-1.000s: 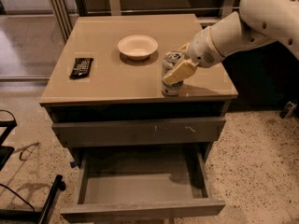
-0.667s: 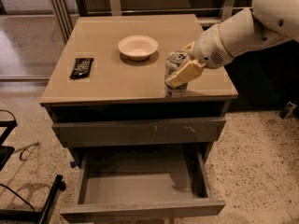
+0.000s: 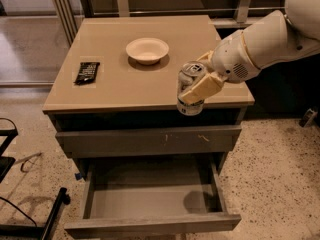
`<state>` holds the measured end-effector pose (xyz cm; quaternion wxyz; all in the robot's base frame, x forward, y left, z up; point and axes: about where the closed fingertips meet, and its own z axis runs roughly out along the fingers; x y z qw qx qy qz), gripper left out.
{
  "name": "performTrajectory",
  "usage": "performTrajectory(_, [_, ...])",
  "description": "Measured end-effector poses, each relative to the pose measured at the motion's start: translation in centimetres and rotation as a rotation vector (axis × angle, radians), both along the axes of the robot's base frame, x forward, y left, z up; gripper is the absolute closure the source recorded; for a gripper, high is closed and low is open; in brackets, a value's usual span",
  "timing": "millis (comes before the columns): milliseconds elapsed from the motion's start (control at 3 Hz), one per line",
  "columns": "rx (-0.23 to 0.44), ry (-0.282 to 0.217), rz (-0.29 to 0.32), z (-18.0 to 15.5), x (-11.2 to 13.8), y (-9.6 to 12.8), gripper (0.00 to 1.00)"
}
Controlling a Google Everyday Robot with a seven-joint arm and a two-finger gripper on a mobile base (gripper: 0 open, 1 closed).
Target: Place 7up can into middle drawer
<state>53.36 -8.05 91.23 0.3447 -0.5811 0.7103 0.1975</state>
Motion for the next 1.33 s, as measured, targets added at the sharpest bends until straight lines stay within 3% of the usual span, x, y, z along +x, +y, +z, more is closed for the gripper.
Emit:
performTrajectory(333, [0.041, -0.044, 0.01, -5.1, -2.0, 0.4, 1.0])
performTrajectory(667, [0.054, -0.036, 0.007, -11.9, -3.8, 0.2, 1.0])
performTrajectory(1000, [0.048, 0.028, -0.002, -20.4, -5.8, 0.3, 1.0])
performTrajectory(1333, [0.048, 0.028, -0.002, -20.4, -5.8, 0.3, 1.0])
